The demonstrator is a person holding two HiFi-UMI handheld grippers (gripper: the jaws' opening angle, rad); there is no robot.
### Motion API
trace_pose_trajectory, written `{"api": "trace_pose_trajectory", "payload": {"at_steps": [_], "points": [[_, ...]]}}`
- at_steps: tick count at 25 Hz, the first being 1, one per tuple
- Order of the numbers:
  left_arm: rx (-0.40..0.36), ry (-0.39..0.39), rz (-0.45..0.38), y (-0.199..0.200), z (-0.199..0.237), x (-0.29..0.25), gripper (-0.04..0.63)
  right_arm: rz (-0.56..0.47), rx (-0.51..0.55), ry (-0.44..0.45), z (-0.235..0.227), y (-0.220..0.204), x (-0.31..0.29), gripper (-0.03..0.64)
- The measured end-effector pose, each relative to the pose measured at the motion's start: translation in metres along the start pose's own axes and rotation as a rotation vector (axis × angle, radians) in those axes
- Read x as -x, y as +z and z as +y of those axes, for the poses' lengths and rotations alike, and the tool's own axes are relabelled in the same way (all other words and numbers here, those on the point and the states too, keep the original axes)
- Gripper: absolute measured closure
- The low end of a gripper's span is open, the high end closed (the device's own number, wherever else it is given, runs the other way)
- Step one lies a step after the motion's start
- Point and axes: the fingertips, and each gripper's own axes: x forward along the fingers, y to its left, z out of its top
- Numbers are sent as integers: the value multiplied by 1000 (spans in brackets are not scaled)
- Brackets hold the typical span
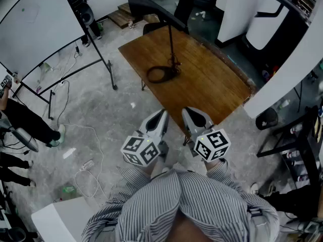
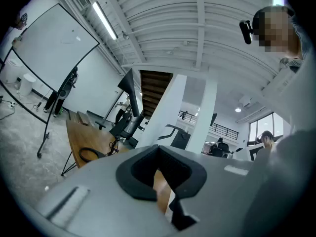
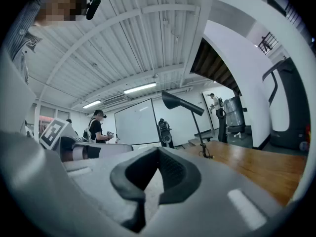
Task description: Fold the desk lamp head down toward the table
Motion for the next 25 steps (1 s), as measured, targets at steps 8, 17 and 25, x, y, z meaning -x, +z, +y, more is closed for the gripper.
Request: {"api": "trace_pose_trajectory", "payload": {"at_steps": [8,17,25], "points": [[29,-31,44,-15,-2,-2,592,12,-7,3,0,-8,3,617],[25,-23,43,-17,-1,-6,592,18,-10,-6,-6,-10,3,617],[13,-3,24,-11,10,-17,592,9,-6,8,-10,-7,-11,617]]}}
